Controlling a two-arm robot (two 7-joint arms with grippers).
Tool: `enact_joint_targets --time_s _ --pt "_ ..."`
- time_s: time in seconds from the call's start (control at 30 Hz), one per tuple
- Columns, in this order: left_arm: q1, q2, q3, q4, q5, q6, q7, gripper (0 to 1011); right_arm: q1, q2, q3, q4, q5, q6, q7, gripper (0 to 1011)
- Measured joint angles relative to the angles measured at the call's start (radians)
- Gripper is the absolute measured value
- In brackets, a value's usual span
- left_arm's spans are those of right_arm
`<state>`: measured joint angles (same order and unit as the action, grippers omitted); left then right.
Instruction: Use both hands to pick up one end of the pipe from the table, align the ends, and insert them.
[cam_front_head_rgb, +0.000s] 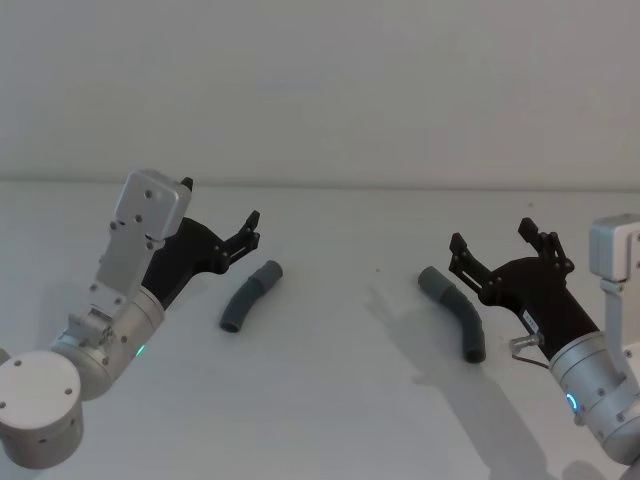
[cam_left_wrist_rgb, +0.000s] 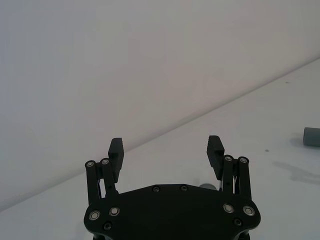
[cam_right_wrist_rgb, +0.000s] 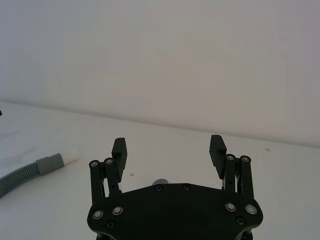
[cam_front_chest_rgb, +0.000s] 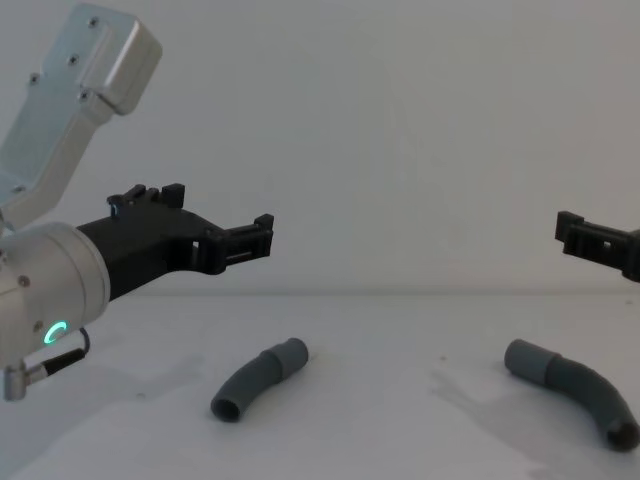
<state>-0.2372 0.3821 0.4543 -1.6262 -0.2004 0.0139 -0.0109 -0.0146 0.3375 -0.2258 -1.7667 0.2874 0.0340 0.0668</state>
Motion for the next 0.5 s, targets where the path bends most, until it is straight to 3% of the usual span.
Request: enact_joint_targets --time_s 0.5 --pt "0.0 0.0 0.0 0.0 0.0 0.0 0.0 1001 0.0 0.0 0.0 0.0 0.0 0.0 0.0 1001"
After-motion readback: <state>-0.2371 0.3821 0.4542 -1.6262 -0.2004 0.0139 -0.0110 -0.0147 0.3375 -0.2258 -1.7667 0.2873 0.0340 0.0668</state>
